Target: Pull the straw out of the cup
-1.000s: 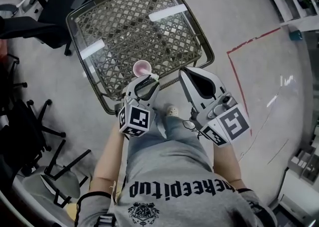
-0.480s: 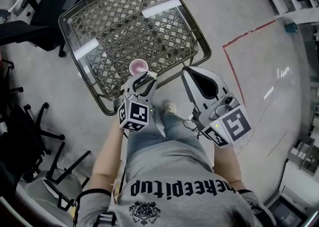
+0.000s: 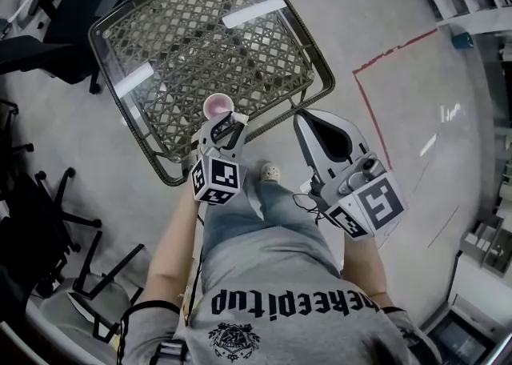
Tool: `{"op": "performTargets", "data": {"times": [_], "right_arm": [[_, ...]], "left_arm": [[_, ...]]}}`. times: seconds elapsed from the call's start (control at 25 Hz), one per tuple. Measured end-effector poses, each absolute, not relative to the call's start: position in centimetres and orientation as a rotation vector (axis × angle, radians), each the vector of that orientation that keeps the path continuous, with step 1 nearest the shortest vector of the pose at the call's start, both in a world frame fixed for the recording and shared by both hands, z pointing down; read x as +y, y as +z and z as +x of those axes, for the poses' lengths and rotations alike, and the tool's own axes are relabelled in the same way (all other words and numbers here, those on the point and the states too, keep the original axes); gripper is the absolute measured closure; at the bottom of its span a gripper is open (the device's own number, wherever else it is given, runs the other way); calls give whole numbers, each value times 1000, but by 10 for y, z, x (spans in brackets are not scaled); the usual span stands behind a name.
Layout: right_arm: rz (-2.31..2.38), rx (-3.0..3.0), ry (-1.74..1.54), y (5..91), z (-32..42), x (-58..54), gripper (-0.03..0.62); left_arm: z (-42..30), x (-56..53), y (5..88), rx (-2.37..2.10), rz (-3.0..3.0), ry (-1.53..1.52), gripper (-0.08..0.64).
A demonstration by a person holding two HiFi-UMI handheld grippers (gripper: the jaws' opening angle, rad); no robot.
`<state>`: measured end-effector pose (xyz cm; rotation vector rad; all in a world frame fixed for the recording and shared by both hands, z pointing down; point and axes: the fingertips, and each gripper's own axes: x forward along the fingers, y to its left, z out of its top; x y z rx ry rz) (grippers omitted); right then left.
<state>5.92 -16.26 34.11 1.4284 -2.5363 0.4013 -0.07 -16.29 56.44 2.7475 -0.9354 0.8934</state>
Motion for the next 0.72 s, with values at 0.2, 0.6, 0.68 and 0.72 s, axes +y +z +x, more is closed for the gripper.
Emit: {"op": "performTargets", "data": {"times": [0.2, 0.6, 0.68, 0.72], "right_arm": [[1441, -2524, 394, 337, 62, -156, 580], [1423, -2534, 384, 337, 60, -154, 580], [1414, -2542, 376, 336, 59, -154, 580], [1409, -2546, 372, 335, 58, -154, 580]], "left_arm": [[-2, -163, 568, -971, 2725, 909, 415], [-8, -169, 564, -1055, 2744, 901, 472], [-10, -171, 560, -1087, 2740, 886, 477], [-11, -172, 557, -1101, 2737, 875, 480]]}}
